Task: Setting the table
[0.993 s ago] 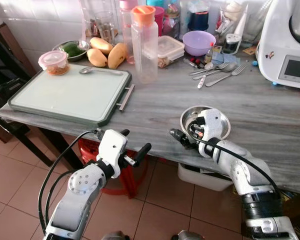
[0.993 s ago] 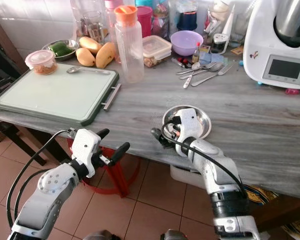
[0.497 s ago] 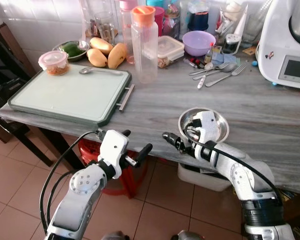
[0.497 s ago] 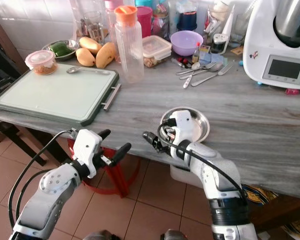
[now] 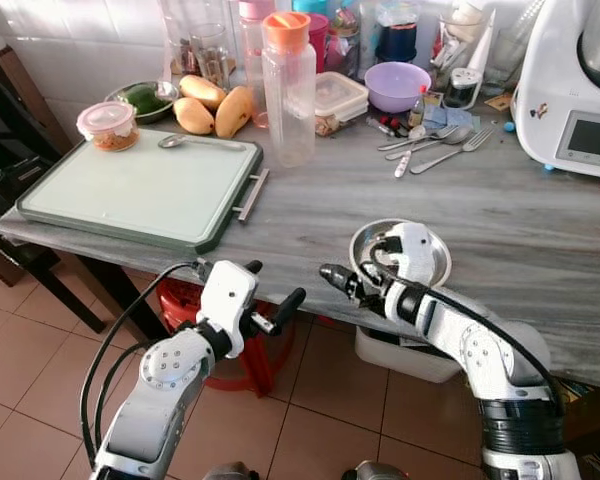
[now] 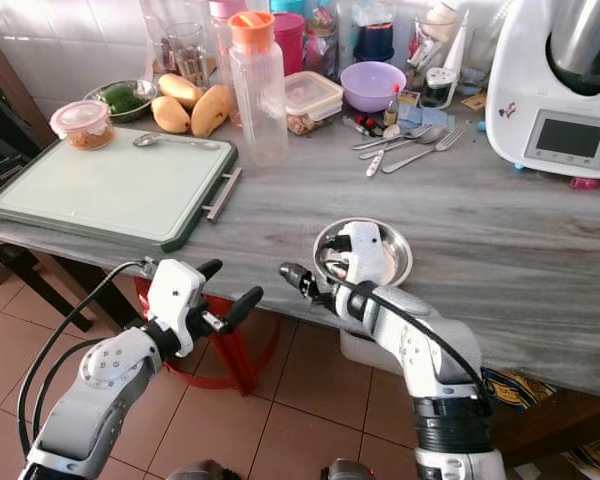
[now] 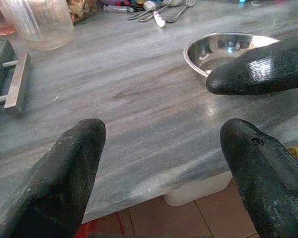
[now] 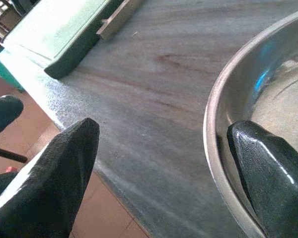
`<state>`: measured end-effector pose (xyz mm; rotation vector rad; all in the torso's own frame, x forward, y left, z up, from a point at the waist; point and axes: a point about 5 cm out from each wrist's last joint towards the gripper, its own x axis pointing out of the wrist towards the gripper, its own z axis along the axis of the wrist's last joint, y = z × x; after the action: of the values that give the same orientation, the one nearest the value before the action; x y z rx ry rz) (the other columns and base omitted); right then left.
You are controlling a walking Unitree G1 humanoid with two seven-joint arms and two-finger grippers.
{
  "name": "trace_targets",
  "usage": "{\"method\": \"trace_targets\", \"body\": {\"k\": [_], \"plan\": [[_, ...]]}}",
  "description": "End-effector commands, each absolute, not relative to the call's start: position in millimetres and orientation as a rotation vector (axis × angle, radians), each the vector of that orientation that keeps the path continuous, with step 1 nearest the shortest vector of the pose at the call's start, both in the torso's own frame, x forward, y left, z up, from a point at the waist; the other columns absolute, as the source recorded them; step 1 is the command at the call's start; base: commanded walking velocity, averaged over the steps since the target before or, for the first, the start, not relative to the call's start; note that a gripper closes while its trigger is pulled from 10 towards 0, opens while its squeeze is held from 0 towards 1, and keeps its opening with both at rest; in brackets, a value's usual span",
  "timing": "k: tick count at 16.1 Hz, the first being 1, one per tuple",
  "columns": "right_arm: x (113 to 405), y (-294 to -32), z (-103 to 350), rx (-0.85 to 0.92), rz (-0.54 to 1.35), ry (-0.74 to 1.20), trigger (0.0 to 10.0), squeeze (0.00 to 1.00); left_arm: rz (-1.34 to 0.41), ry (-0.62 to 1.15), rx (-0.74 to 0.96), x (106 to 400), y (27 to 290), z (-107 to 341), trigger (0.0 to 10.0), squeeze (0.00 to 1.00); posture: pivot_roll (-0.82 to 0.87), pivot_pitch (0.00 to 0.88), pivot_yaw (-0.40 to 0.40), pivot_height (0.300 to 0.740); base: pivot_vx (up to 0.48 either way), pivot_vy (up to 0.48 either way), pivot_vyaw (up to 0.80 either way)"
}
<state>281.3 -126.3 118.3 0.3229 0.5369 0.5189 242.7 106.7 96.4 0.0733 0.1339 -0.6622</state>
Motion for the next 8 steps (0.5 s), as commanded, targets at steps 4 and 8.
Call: {"method": "trace_targets", "body": {"k": [4, 8], "plan": [[288.2, -134.3, 134.2, 0.226, 0.456, 0.406, 10.0, 0.87, -0.654, 0.13, 0.079, 245.5, 106.3, 96.4, 10.0, 0.0, -0.05, 0.0, 0.055, 0.74, 0.0, 0.0, 0.0], [286.7, -144.0, 155.9, 0.189, 0.309, 0.098, 10.0, 0.0, -0.495, 0.067, 0.066, 256.5, 112.4, 103.1, 10.0, 0.0, -0.04, 0.0, 0.038, 0.74, 0.0, 0.0, 0.0]]}}
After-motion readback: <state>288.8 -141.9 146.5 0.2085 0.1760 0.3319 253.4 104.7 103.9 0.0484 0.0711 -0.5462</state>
